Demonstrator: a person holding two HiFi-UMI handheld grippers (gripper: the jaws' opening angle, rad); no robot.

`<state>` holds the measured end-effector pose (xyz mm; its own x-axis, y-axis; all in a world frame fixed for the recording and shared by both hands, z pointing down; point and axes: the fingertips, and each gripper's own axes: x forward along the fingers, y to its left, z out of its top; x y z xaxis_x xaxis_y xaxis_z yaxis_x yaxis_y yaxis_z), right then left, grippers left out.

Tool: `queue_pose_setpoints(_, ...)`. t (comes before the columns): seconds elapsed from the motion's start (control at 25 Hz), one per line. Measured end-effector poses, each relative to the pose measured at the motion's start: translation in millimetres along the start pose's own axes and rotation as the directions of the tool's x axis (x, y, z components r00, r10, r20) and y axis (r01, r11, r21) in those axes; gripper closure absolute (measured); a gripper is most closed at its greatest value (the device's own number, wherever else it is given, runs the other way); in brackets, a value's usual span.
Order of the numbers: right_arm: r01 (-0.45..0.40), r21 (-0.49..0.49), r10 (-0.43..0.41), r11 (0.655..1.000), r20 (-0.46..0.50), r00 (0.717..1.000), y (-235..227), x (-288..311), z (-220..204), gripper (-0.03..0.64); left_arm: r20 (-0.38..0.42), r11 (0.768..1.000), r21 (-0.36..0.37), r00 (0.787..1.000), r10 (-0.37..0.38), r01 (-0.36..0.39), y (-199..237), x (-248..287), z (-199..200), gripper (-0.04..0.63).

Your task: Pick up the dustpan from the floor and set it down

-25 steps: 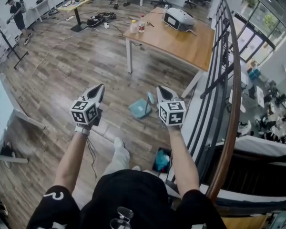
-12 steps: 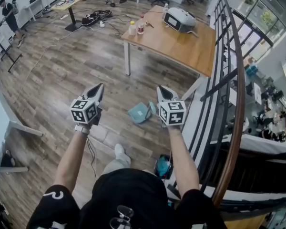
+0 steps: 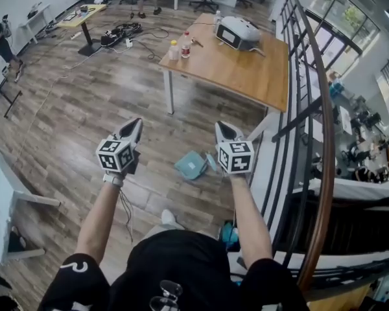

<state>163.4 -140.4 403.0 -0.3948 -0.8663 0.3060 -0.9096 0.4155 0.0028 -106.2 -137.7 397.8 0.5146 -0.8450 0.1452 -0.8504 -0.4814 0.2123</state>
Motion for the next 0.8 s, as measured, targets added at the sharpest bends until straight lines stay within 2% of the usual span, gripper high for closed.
queue_pose_setpoints(0.36,0.052,0.023,-0.051,0.998,-0.012,0.999,6.4,26.6,-4.6,0.621,-0.014,0.999,-0.011,0.999,-0.048,0.048,36.6,21.1,-3.9,0.597)
queue_pose_setpoints(0.8,0.068,0.047,-0.067,0.997,-0.020,0.998,-8.8,35.6,-10.3,0.621,-0.043,0.997,-0.003,0.996,-0.079,0.078,35.3,48.4,-6.0,0.597)
